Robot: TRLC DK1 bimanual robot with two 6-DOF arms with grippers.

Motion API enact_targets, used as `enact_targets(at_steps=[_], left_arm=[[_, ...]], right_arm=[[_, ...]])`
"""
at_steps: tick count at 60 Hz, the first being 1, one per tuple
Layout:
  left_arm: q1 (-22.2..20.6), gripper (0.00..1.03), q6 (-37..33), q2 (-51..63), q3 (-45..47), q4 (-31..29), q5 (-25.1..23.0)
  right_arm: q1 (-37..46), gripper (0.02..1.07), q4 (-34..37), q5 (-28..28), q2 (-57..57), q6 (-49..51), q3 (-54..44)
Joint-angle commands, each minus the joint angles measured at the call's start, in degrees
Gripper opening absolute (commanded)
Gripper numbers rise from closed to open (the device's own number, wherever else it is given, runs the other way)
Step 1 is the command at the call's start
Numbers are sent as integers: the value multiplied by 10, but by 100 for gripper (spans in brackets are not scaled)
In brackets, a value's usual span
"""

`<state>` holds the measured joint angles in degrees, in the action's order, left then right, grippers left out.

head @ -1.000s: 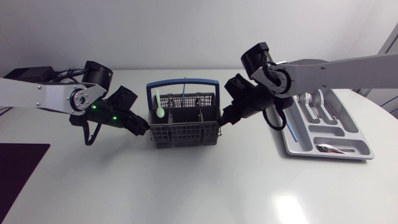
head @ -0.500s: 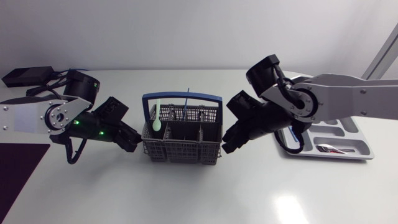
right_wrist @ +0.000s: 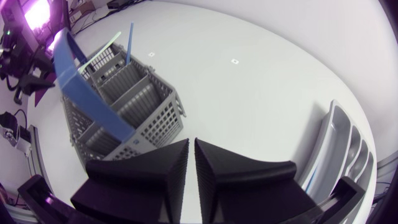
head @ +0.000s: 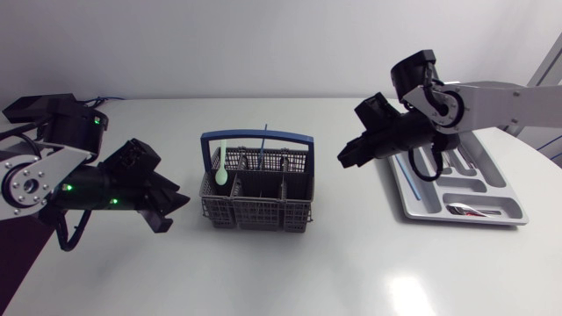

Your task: Unload the cutlery basket into the drawer organizer.

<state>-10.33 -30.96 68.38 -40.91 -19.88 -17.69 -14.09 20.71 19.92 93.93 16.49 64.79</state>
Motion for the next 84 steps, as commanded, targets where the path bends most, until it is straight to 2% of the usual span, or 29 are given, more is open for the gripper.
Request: enact_targets(at_steps=[1,4,12,20,37,58,84], left_arm=[[-17,40,-23,-8,26,-11,-1],[-29,33,-29,-9,31,-17,-1],[-57,26,-32,-11,43,-22,-1],[-77,26,-33,12,50,-7,-1],[-72,26,-28,107,27,65,-2],[-33,26,-24,179,-20,116,-2],[-25,27,-13,272,-124,117,-2]], right_arm=[[-1,17,-9,12,47,-15,46],[-5,17,-9,13,81,-25,80],[-13,17,-9,23,143,-42,140],[-19,17,-1,43,193,-53,188],[-40,16,37,80,239,-51,234],[-34,16,56,116,153,-27,110],[-59,15,60,122,-32,-43,-87]])
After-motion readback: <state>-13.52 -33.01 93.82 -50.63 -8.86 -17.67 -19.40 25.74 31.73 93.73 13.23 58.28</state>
